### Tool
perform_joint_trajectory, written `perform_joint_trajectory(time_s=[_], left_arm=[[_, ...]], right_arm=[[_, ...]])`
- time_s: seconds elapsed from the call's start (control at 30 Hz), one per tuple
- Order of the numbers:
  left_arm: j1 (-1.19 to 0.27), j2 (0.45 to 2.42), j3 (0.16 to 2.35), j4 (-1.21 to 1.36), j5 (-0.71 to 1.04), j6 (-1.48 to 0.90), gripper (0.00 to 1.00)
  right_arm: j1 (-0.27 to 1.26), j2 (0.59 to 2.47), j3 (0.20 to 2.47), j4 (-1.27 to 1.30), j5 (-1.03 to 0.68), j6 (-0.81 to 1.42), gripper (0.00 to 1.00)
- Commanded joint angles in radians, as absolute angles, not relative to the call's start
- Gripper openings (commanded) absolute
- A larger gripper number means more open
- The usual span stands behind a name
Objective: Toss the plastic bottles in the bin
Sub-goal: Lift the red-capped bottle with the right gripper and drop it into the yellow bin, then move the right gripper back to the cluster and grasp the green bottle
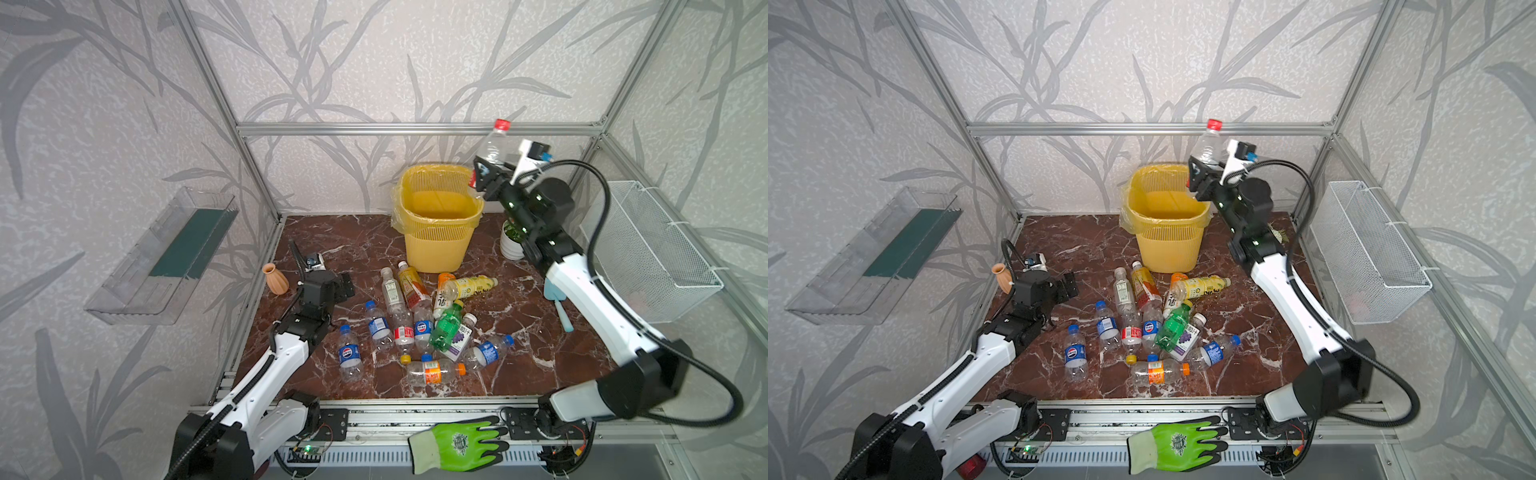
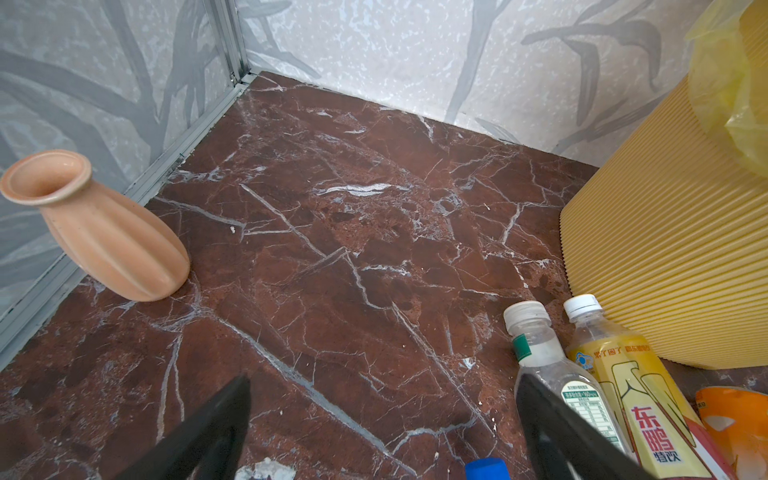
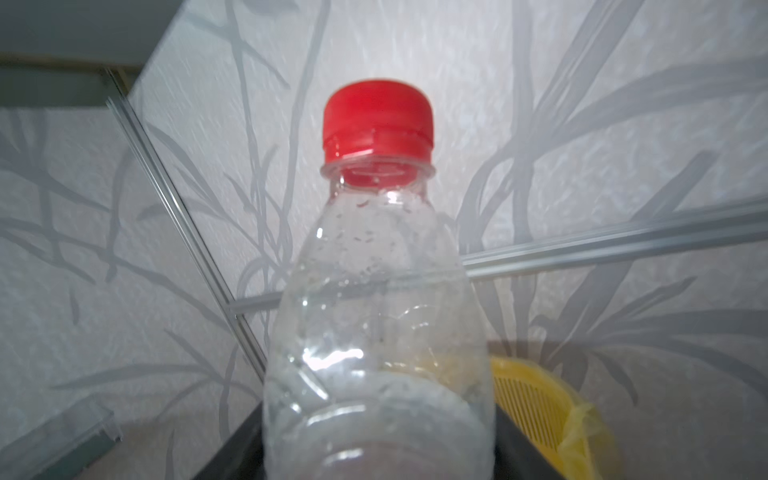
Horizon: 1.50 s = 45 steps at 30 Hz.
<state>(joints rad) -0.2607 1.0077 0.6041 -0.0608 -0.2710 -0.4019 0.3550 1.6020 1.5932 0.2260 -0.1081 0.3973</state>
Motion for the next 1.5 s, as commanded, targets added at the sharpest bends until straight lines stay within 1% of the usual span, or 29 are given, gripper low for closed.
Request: perform_joint_trajectory(time_s=[0.0,0.1,0.17,0.27,0.47,0.6,0.87,1.07,1.17,1.27,1.37,1.47], left_arm=[[-0.264,1.006,0.637,-0.143,-0.304,-0.416,0.99],[-0.264,0.990,0.649,-0.184,-0.313,-0.405,0.99],[-0.264,0.971,0.645,-0.188,-0.314,-0.395,0.99],[-0.264,0.945,0.635,-0.189,-0.308,-0.389,0.99],[-0.265,0.914,0.630,-0.195,-0.268,-0.372,0.99],[-0.267,0.907,0.632,-0.213,-0.243,-0.365,0.99],[-0.271,0.895,0.596,-0.213,-0.219,-0.388,0.99],[-0.281,0.927,0.600,-0.196,-0.191,-0.375,0.99],[-0.292,0.944,0.607,-0.189,-0.184,-0.362,0.99],[-0.307,0.955,0.615,-0.190,-0.185,-0.347,0.99],[-0.314,0.959,0.613,-0.192,-0.196,-0.347,0.99],[-0.319,0.949,0.599,-0.186,-0.198,-0.360,0.99]], right_arm=[[0.368,1.731,1.766,-0.060,-0.132,0.353,0.79],[0.368,1.713,1.786,-0.023,-0.077,0.316,0.91],[0.367,1.664,1.800,-0.031,-0.045,0.283,0.94],[0.368,1.592,1.770,-0.043,-0.016,0.246,0.96],[0.359,1.413,1.548,0.006,0.044,0.219,0.97],[0.329,1.321,1.396,-0.038,0.049,0.251,0.97],[0.292,1.161,1.004,-0.178,0.060,0.443,0.97],[0.293,1.095,0.753,-0.173,-0.037,0.645,0.97],[0.293,1.098,0.701,-0.176,-0.049,0.695,0.97],[0.301,1.126,0.688,-0.161,-0.133,0.755,0.97],[0.341,1.158,0.692,-0.177,-0.185,0.784,0.97],[0.414,1.187,0.694,-0.205,-0.182,0.808,0.97]])
